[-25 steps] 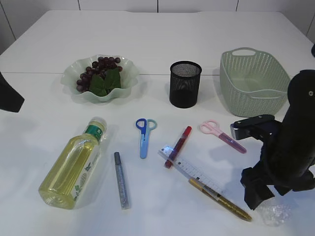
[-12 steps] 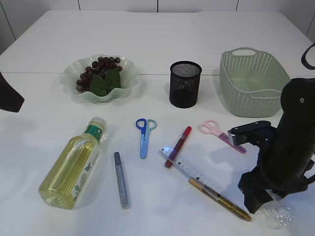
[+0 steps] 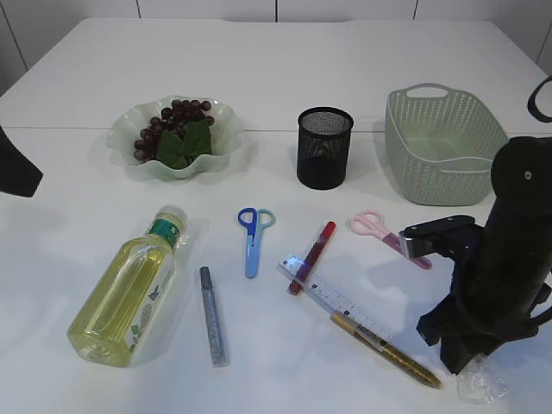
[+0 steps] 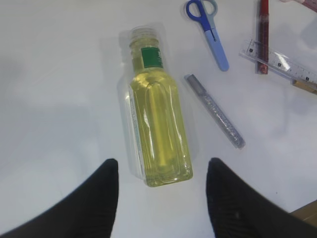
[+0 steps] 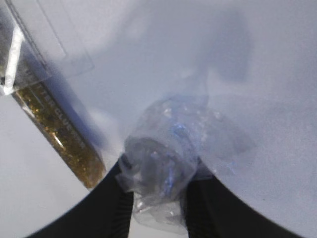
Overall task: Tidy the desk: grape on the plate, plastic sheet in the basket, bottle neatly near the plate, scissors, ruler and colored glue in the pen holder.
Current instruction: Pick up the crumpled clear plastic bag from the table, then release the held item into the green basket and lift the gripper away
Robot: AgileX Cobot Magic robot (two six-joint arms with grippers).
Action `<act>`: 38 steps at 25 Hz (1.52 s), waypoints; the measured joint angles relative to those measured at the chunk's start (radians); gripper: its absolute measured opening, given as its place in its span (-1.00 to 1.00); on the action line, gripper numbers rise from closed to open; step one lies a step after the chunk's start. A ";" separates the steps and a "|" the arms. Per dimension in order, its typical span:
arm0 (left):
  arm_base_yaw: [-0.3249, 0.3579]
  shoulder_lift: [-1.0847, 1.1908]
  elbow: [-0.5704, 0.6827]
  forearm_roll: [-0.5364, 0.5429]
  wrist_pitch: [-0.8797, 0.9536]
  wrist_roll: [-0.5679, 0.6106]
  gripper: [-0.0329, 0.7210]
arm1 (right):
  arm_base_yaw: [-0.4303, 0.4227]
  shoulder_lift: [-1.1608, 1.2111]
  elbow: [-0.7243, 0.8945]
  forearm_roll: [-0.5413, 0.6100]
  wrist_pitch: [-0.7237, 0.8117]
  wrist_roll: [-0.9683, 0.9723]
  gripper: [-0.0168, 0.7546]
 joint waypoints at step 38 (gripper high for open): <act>0.000 0.000 0.000 0.004 -0.017 0.000 0.19 | -0.197 0.081 -0.694 -0.089 -0.017 0.091 -0.46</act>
